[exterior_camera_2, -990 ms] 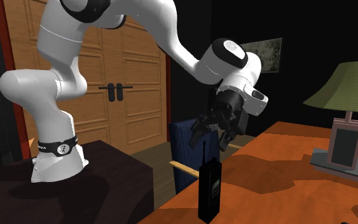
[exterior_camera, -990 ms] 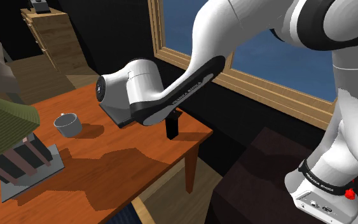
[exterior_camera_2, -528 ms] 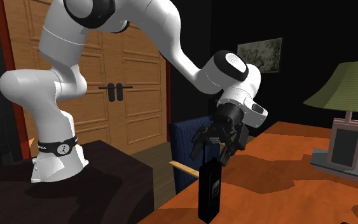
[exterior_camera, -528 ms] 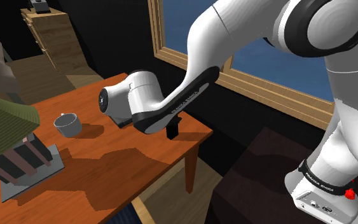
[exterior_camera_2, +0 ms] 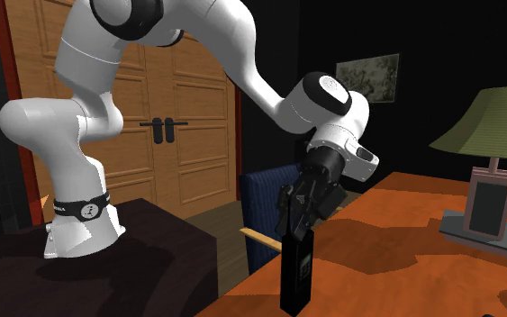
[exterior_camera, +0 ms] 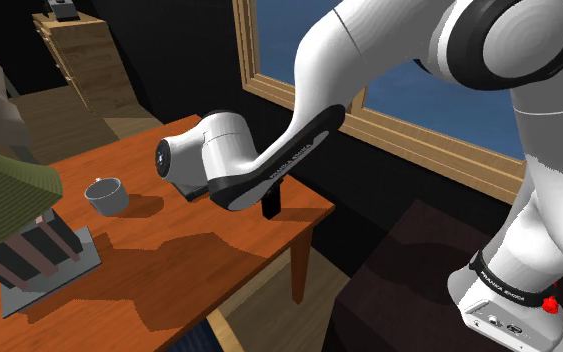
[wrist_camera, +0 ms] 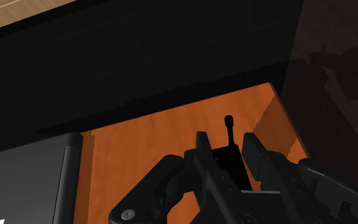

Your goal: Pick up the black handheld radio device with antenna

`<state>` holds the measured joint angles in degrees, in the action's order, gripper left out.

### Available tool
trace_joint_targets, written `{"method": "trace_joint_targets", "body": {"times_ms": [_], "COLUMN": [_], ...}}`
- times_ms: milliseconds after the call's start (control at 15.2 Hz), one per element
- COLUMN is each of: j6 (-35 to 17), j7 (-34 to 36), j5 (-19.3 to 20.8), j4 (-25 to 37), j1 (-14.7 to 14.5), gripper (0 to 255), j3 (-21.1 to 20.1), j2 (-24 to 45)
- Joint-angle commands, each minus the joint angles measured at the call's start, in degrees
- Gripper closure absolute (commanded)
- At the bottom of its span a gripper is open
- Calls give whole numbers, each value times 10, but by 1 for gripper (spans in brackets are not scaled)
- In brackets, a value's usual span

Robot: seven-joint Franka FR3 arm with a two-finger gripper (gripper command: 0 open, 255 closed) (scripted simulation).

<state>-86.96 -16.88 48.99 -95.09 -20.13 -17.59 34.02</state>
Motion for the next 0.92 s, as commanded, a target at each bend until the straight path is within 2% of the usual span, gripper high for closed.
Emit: {"method": "trace_joint_targets", "body": {"times_ms": [0,858], "j6": [-1,44], "j7": [0,-43], "j5": [0,-11], "j4": [0,15], "j1": [0,1], "gripper": [255,255], "j3": [0,-7], "j2": [0,-48]}}
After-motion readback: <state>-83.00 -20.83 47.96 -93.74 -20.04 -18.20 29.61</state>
